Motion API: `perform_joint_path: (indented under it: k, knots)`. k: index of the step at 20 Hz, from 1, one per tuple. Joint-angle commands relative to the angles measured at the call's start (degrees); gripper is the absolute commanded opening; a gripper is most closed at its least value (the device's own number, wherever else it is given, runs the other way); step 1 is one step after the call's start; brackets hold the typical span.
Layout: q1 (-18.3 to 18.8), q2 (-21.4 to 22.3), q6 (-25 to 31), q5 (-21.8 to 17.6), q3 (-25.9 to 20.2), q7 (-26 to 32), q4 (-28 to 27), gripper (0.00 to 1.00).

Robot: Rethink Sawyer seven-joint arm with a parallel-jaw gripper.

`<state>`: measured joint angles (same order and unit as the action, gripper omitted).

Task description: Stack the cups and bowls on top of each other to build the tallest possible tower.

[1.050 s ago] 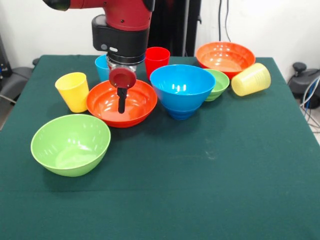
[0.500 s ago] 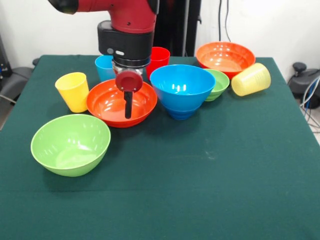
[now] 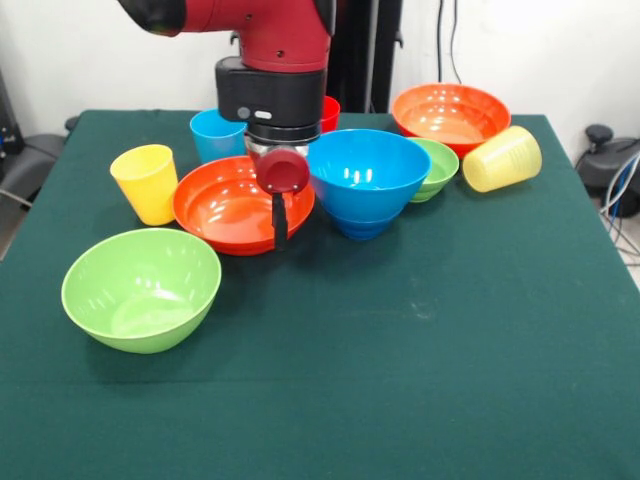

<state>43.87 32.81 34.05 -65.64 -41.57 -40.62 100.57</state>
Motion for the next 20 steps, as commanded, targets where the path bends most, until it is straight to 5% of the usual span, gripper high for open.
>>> perform_joint_path:
  k: [1, 16, 20]
  knots:
    - [-3.0, -1.82, -3.94, -3.8, 5.98, -7.2, 0.84, 1.0]
    - [-3.37, -2.5, 1.8, -2.17, 8.79, 3.07, 0.95, 1.0]
    - [-3.95, -2.3, -1.07, -2.63, 9.25, 0.08, 0.73, 1.0]
